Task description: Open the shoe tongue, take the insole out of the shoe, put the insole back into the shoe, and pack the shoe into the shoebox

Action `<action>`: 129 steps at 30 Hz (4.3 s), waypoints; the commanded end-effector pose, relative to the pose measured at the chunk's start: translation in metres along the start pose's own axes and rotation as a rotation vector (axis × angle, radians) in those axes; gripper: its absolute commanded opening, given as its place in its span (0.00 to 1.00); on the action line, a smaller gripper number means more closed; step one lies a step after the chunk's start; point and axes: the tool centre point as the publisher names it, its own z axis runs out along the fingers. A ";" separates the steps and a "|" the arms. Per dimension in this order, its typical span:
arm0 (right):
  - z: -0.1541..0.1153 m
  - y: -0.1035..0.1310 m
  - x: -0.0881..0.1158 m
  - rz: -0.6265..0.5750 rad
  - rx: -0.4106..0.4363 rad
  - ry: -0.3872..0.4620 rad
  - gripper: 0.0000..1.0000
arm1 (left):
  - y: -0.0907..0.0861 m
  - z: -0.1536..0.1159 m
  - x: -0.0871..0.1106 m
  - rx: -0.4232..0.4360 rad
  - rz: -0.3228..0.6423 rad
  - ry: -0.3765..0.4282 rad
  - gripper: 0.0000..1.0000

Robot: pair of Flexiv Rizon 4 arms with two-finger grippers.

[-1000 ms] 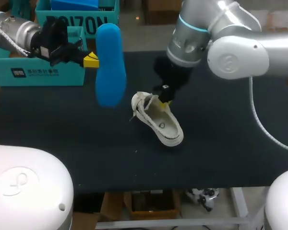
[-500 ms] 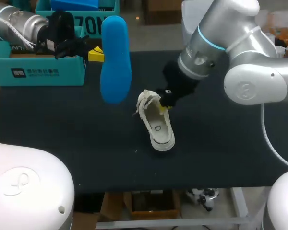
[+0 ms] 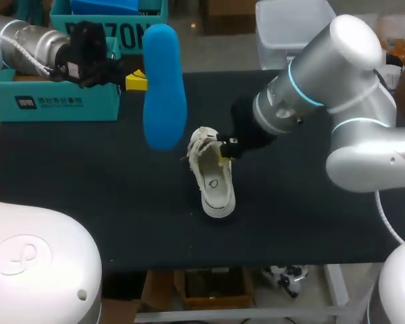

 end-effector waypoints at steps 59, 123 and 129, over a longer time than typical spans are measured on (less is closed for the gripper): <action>-0.058 -0.009 -0.001 -0.080 -0.115 0.064 1.00 | 0.060 0.023 0.051 -0.191 0.619 -0.004 0.00; -0.086 -0.042 0.011 0.910 0.082 0.308 1.00 | 0.138 0.093 0.055 -0.316 1.189 0.102 0.00; -0.068 -0.048 0.014 1.053 0.169 0.489 1.00 | 0.145 0.094 0.054 -0.307 1.200 0.088 0.00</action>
